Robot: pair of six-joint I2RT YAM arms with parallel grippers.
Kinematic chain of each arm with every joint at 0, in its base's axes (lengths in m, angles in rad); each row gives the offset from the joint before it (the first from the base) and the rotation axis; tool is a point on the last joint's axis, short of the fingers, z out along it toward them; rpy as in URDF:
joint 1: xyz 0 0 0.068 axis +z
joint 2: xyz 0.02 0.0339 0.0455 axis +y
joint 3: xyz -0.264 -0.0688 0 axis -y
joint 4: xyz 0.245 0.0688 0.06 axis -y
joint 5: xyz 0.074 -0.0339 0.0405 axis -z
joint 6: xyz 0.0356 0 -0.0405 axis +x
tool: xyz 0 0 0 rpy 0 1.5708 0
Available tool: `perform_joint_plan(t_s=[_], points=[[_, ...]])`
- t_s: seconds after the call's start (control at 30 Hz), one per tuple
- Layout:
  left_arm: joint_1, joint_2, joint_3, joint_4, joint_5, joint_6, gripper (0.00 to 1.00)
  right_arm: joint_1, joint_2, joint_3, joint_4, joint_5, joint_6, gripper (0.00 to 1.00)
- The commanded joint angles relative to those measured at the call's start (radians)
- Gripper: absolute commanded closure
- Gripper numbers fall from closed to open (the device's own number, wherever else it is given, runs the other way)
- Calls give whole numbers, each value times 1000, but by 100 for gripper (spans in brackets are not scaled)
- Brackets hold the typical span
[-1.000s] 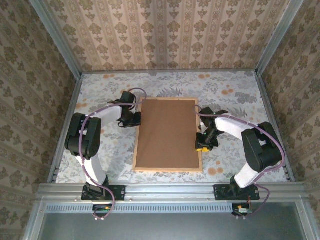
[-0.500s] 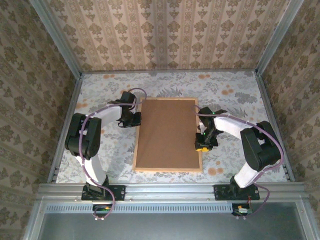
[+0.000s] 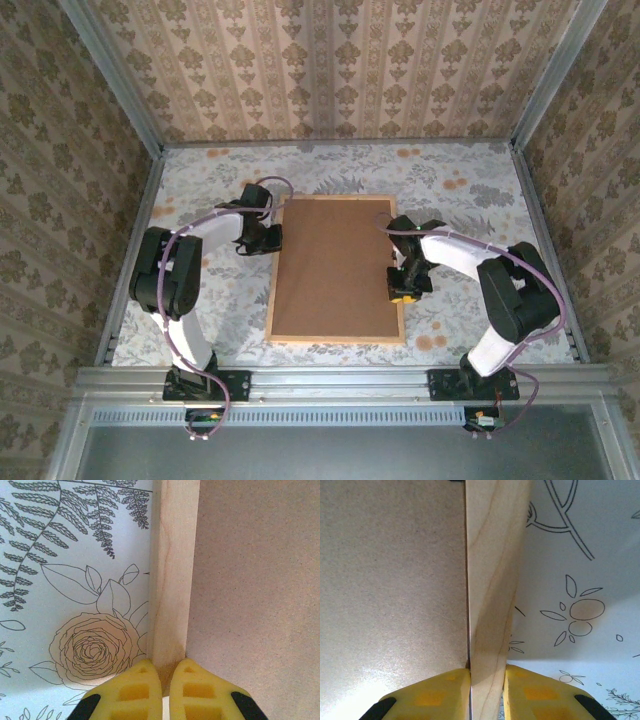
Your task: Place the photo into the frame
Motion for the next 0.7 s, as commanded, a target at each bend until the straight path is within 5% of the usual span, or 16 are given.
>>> perform_joint_plan(t_s=[0.0, 0.67], points=[[-19, -16, -28, -42, 2, -19, 95, 36, 86, -33, 94, 35, 42, 77], [-20, -37, -21, -63, -7, -8, 95, 130, 183, -81, 151, 167, 136, 79]])
